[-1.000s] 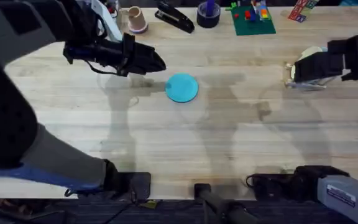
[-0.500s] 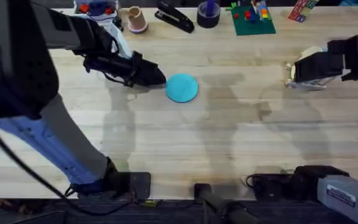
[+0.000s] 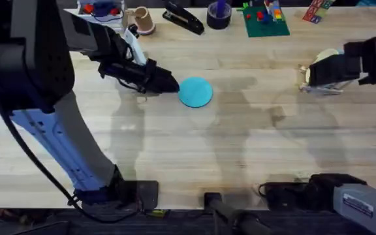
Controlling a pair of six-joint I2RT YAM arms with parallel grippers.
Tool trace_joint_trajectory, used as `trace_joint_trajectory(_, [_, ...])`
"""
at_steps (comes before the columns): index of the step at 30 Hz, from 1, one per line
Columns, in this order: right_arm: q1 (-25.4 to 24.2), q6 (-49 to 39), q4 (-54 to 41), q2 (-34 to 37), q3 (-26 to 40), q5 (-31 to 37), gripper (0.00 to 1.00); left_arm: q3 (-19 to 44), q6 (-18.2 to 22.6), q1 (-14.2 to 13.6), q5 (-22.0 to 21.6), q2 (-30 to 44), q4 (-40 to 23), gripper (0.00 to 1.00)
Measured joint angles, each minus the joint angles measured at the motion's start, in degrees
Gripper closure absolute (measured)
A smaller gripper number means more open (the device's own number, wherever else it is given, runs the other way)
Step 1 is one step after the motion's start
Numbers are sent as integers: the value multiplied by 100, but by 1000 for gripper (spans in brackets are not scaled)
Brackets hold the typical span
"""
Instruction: Pick up the plates from the table one by one and place each into a slot on the dish rack.
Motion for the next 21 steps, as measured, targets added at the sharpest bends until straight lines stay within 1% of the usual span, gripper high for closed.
trace_joint_trajectory(17, [0,-1,0,0,0,0,7,2,3,0,2,2,-7,961])
trace_joint_trajectory(21, [0,0,0,0,0,0,7,24,59,0,41,15,-80,960])
